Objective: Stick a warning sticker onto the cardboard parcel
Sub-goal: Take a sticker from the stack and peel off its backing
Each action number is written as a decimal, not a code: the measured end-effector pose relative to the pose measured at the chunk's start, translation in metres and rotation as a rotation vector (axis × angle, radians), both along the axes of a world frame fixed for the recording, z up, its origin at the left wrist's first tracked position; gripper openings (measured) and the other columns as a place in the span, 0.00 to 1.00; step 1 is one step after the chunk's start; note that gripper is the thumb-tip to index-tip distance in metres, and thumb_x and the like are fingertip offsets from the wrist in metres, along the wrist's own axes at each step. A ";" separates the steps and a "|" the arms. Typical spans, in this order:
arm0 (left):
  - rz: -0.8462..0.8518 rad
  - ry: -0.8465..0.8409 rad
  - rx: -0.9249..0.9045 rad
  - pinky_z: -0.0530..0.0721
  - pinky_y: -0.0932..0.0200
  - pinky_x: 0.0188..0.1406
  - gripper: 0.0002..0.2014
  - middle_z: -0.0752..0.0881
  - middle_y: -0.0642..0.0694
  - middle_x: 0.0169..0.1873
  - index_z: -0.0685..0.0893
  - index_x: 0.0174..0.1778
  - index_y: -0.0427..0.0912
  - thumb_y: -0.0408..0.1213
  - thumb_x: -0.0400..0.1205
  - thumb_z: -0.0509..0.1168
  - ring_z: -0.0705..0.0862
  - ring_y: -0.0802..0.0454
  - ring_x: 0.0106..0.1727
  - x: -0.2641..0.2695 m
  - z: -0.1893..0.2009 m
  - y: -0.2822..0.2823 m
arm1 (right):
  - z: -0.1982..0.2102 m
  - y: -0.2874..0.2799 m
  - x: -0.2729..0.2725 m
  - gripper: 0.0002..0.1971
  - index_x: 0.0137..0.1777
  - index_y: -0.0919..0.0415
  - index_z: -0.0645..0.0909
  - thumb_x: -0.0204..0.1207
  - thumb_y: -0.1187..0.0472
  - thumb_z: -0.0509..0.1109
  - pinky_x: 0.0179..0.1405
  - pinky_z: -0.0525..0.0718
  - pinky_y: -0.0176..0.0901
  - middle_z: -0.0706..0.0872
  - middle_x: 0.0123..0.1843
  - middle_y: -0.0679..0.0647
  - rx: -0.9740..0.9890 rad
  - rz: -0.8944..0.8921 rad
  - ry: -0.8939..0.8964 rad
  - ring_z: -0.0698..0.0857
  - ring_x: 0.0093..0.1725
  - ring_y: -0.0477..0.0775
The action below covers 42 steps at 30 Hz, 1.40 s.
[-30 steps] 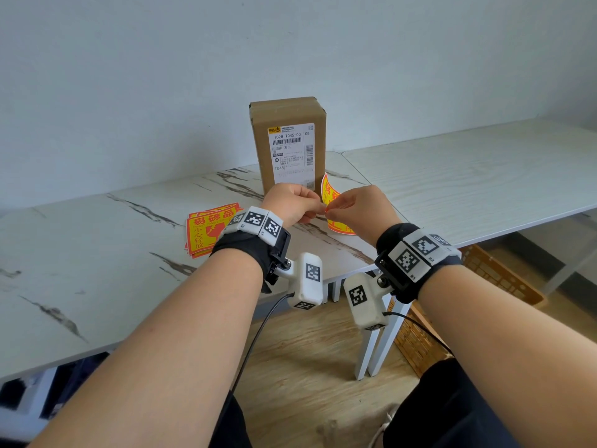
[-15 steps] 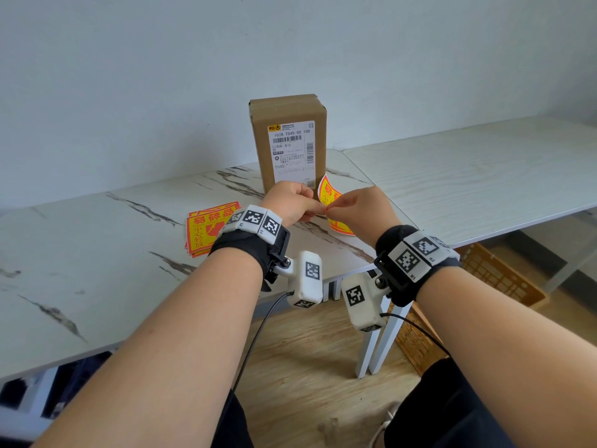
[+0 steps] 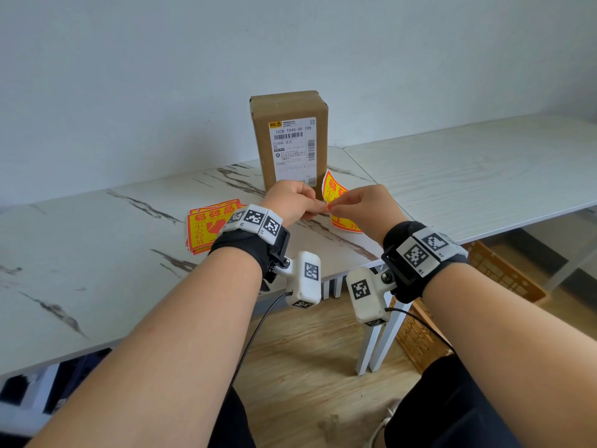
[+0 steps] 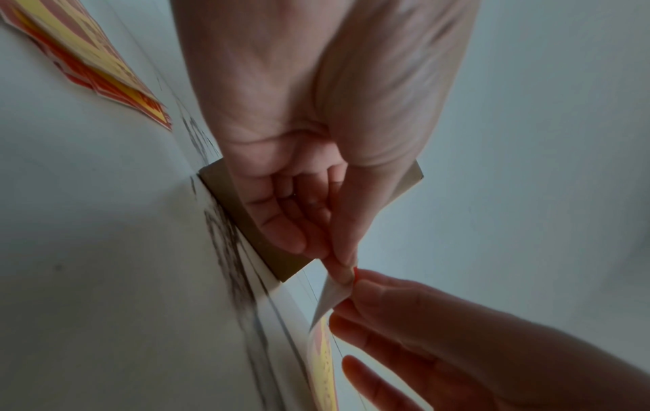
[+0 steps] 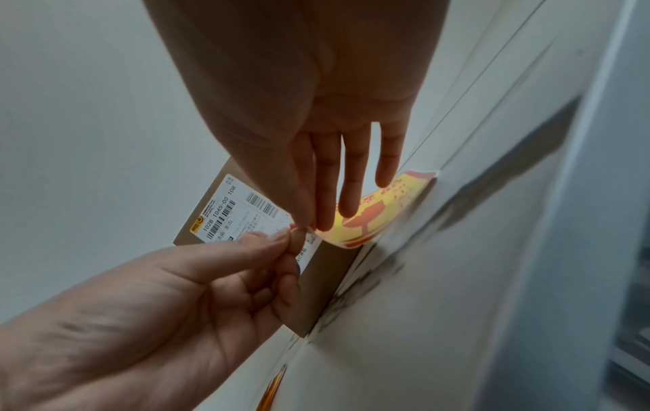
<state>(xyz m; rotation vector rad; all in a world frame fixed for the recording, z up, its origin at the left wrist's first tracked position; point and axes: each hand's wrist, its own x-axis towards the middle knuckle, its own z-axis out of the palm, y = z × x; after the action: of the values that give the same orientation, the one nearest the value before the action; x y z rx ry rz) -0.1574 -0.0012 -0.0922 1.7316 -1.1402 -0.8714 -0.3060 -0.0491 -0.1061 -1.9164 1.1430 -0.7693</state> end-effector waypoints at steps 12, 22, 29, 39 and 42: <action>0.041 0.126 0.067 0.82 0.54 0.45 0.05 0.87 0.36 0.34 0.86 0.32 0.39 0.25 0.69 0.72 0.81 0.46 0.33 -0.004 0.002 -0.005 | -0.004 0.000 0.002 0.05 0.45 0.62 0.90 0.71 0.63 0.75 0.40 0.79 0.26 0.91 0.44 0.53 -0.175 0.043 0.069 0.86 0.44 0.47; 0.233 0.021 0.009 0.87 0.52 0.42 0.07 0.86 0.42 0.33 0.87 0.47 0.38 0.38 0.78 0.70 0.83 0.46 0.33 0.011 -0.006 -0.015 | 0.000 0.001 -0.004 0.09 0.35 0.53 0.87 0.69 0.68 0.72 0.55 0.83 0.44 0.88 0.42 0.49 -0.151 0.153 0.220 0.86 0.49 0.52; 0.105 0.012 0.001 0.81 0.64 0.32 0.06 0.87 0.44 0.33 0.91 0.46 0.41 0.35 0.74 0.76 0.79 0.55 0.29 0.010 -0.007 -0.006 | 0.009 0.000 0.001 0.22 0.71 0.55 0.75 0.77 0.67 0.62 0.55 0.82 0.47 0.78 0.69 0.59 -0.141 -0.154 0.082 0.79 0.67 0.59; 0.043 0.288 -0.007 0.90 0.60 0.36 0.07 0.87 0.35 0.37 0.85 0.51 0.27 0.25 0.79 0.68 0.86 0.46 0.32 0.015 0.012 0.013 | 0.021 0.002 0.003 0.24 0.74 0.58 0.68 0.79 0.74 0.56 0.40 0.79 0.46 0.83 0.65 0.60 -0.056 -0.204 0.054 0.81 0.49 0.55; 0.047 0.267 -0.001 0.90 0.62 0.33 0.06 0.86 0.36 0.35 0.85 0.50 0.27 0.24 0.79 0.67 0.85 0.49 0.29 0.016 0.014 0.016 | 0.020 0.000 0.005 0.24 0.74 0.58 0.68 0.79 0.74 0.57 0.33 0.78 0.41 0.82 0.60 0.57 -0.055 -0.200 0.060 0.80 0.47 0.55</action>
<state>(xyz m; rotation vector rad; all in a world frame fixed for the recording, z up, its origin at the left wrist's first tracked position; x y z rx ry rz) -0.1415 0.0152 -0.0787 1.5787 -0.9188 -1.0374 -0.3011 -0.0492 -0.0862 -1.9011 1.3791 -0.8627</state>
